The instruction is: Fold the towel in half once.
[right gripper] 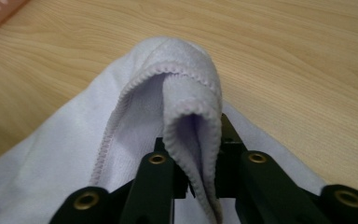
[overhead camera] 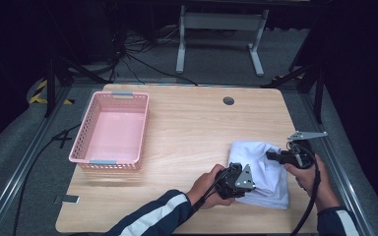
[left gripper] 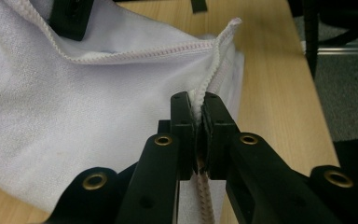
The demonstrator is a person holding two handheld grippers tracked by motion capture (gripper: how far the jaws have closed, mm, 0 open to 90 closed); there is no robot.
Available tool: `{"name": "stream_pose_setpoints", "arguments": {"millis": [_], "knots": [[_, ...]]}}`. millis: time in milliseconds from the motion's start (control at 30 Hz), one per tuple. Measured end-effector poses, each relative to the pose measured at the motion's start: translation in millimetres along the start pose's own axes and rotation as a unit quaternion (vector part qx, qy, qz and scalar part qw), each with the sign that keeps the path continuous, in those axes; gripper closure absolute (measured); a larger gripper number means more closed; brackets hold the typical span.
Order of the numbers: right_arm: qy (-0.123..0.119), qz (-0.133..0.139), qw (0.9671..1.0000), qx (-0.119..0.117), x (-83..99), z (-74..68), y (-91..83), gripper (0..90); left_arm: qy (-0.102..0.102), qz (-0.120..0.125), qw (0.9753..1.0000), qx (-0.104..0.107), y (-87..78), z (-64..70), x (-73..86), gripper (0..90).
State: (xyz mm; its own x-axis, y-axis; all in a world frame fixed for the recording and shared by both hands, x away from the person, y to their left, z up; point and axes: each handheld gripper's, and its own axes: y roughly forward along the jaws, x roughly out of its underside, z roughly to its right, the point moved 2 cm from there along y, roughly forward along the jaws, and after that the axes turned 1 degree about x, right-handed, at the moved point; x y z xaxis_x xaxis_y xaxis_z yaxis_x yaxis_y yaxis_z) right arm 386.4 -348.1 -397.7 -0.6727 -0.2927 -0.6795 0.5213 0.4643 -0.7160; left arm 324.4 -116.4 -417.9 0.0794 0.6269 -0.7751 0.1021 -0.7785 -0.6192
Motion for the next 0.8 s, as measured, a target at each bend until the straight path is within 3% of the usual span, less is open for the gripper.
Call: {"name": "stream_pose_setpoints", "arguments": {"millis": [67, 167, 267, 333, 367, 400, 467, 500, 533, 567, 633, 667, 800], "knots": [[-0.002, -0.002, 0.9997, 0.026, -1.9, 3.8, -8.6, 80.2, 0.012, 0.002, 0.9999, 0.006, 0.5, 4.7, -3.2, 84.3], [0.003, -0.006, 0.9997, 0.024, 1.6, 7.7, -11.8, 82.3, 0.011, -0.006, 0.9998, 0.015, 7.7, 9.6, -3.6, 82.3], [0.018, -0.026, 0.999, 0.032, 20.3, 19.4, -2.4, 79.0, 0.012, -0.049, 0.9983, 0.031, 33.5, 17.1, 3.1, 72.4], [0.026, -0.041, 0.9966, 0.067, 28.9, 27.9, 4.8, 62.0, 0.008, -0.057, 0.998, 0.026, 37.5, 20.9, 8.3, 54.9], [0.026, -0.041, 0.9966, 0.067, 28.9, 27.9, 4.8, 62.0, 0.008, -0.057, 0.998, 0.026, 37.5, 20.9, 8.3, 54.0], [0.045, -0.055, 0.9948, 0.072, 34.8, 37.6, 8.1, 47.0, 0.011, -0.045, 0.9987, 0.022, 31.4, 21.5, 10.8, 47.8], [0.037, -0.059, 0.9942, 0.082, 36.7, 43.3, 4.7, 37.1, -0.004, -0.018, 0.9998, -0.005, 7.9, 15.7, 18.2, 38.8], [0.03, -0.052, 0.9943, 0.088, 36.7, 46.1, 0.0, 34.9, -0.025, -0.014, 0.9994, -0.018, -1.0, 11.4, 23.8, 33.6], [0.031, -0.033, 0.9951, 0.088, 36.0, 49.9, -8.2, 33.5, -0.025, -0.014, 0.9994, -0.018, -1.0, 11.4, 23.8, 29.4], [0.027, -0.011, 0.9956, 0.089, 33.8, 51.2, -15.1, 30.4, -0.039, -0.024, 0.9986, -0.027, -9.2, 7.6, 33.2, 27.7], [0.024, 0.002, 0.9957, 0.09, 31.7, 50.0, -20.3, 29.6, -0.04, -0.031, 0.998, -0.037, -10.6, 6.2, 38.4, 26.2], [0.023, 0.045, 0.9956, 0.079, 23.6, 40.0, -29.4, 25.9, -0.057, -0.04, 0.9969, -0.035, -10.1, 4.8, 48.2, 23.1], [-0.008, 0.039, 0.9974, 0.06, 14.2, 18.8, -11.0, 21.7, -0.07, -0.05, 0.996, -0.023, 4.0, 6.4, 57.7, 20.6]]}}
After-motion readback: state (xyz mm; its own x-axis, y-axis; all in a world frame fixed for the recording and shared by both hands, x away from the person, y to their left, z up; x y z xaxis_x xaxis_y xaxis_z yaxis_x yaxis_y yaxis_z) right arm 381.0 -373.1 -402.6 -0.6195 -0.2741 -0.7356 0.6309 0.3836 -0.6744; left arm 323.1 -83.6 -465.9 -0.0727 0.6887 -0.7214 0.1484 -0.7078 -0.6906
